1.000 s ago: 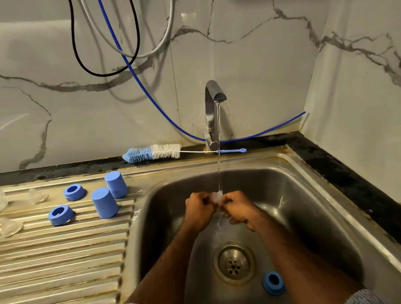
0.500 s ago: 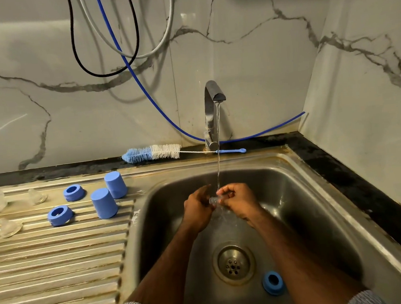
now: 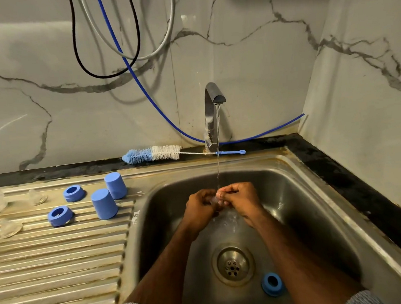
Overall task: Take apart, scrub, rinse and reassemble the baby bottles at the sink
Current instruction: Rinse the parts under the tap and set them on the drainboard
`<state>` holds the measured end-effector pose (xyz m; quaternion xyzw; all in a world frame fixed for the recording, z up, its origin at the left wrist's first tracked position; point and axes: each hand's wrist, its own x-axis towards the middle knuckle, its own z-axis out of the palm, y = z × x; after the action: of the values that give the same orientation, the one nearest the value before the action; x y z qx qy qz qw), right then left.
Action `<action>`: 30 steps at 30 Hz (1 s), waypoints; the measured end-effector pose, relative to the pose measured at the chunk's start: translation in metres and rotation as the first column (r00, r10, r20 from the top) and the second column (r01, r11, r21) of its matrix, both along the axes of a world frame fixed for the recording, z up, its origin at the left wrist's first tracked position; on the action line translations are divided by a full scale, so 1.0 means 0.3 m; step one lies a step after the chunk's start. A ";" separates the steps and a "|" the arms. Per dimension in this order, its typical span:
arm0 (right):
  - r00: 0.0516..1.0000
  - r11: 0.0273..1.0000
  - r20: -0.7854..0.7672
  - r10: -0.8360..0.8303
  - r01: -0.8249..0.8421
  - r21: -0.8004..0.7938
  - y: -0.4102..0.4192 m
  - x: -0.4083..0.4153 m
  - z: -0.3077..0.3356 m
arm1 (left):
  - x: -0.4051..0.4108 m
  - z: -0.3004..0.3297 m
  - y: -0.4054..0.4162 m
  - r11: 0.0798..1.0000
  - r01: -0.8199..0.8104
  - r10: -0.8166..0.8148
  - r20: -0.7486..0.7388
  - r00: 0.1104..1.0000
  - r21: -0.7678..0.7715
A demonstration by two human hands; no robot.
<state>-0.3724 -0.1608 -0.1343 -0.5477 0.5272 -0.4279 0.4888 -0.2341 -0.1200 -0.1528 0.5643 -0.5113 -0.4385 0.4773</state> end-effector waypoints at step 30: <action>0.880 0.979 -0.474 0.007 -0.104 -0.177 0.024 0.025 0.005 | 0.029 0.084 0.087 0.961 -0.265 0.276 0.257 0.926 -0.077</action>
<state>-0.3648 -0.1537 -0.1327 -0.6958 0.5691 -0.3179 0.3016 -0.2255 -0.0939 -0.1276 0.6730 -0.4969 -0.2786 0.4718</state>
